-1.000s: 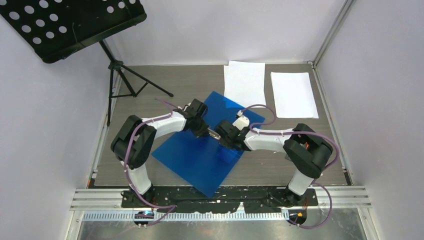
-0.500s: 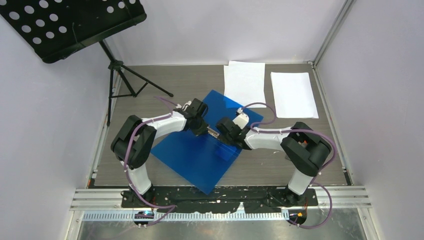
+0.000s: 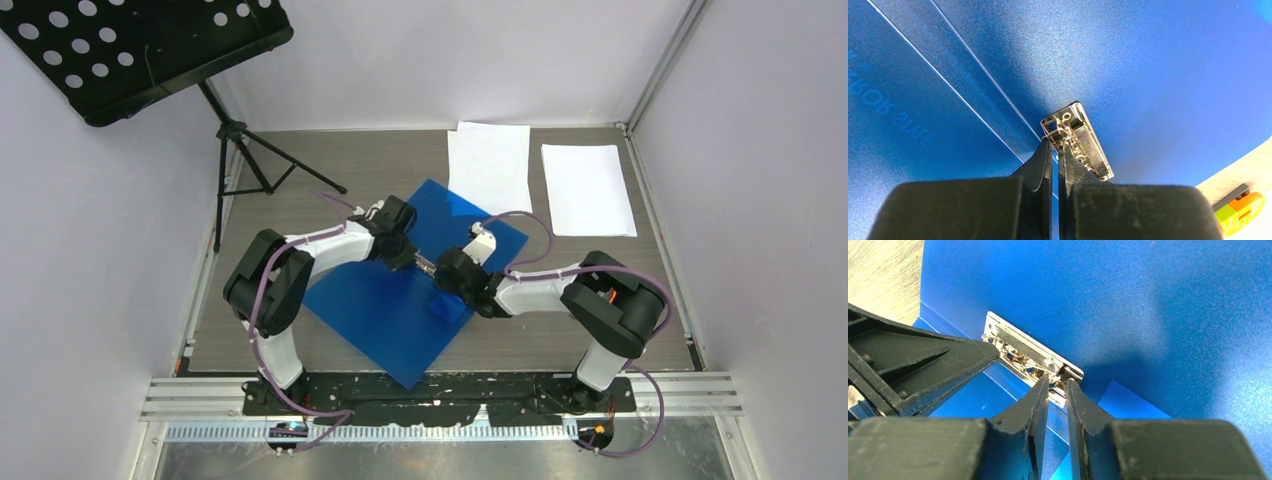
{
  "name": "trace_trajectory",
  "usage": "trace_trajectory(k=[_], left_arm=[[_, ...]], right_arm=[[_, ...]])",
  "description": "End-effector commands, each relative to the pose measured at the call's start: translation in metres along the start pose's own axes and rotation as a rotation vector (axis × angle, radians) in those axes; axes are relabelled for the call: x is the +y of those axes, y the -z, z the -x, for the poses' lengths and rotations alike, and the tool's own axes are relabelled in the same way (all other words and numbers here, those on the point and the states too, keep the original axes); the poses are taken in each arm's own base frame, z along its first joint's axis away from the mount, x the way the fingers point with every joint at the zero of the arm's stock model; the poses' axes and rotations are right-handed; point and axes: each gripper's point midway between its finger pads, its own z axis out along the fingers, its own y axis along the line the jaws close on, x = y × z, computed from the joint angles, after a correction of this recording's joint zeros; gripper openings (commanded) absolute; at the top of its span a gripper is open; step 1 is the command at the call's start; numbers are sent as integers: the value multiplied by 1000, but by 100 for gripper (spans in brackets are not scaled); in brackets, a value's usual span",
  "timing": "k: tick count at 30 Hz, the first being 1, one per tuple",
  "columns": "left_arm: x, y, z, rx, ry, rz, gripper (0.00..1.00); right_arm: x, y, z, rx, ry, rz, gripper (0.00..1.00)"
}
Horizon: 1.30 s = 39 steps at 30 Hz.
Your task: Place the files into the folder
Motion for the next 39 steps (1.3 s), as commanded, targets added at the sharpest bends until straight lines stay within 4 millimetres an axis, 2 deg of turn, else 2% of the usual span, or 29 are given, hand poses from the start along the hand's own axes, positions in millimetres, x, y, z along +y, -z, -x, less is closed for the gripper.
trace_trajectory(k=[1, 8, 9, 10, 11, 16, 20, 24, 29, 32, 34, 35, 36, 38, 39], left_arm=[[121, -5, -73, 267, -167, 410, 0], [114, -7, -69, 270, -184, 408, 0], [113, -7, -69, 271, -186, 410, 0], [111, -7, -68, 271, -189, 408, 0], [111, -8, -68, 271, -191, 410, 0], [107, -10, -68, 277, -194, 403, 0], [105, -13, -73, 291, -211, 393, 0], [102, -15, -79, 309, -248, 377, 0], [94, -12, -90, 356, -292, 315, 0], [84, -10, -99, 398, -373, 249, 0], [78, -8, -106, 424, -418, 201, 0], [76, -6, -110, 437, -434, 176, 0], [74, -5, -114, 448, -453, 153, 0], [78, -2, -118, 452, -478, 150, 0], [81, 0, -119, 448, -490, 152, 0]], right_arm=[[-83, -6, -56, 184, 230, -218, 25], [-85, -6, -62, 212, 333, -292, 21], [-90, -4, -65, 226, 362, -313, 20], [-86, -6, -64, 223, 373, -316, 20], [-93, -4, -69, 241, 410, -342, 19], [-101, -4, -83, 279, 528, -402, 13], [-114, -4, -87, 299, 590, -478, 10], [-121, -7, -94, 319, 584, -496, 9], [-134, -10, -114, 387, 492, -467, 7], [-141, -2, -120, 412, 426, -433, 7], [-146, 11, -121, 418, 387, -392, 6], [-139, 11, -122, 407, 366, -348, 6], [-136, 21, -123, 408, 369, -313, 6], [-117, 24, -117, 358, 379, -239, 6], [-117, 33, -120, 359, 426, -241, 6]])
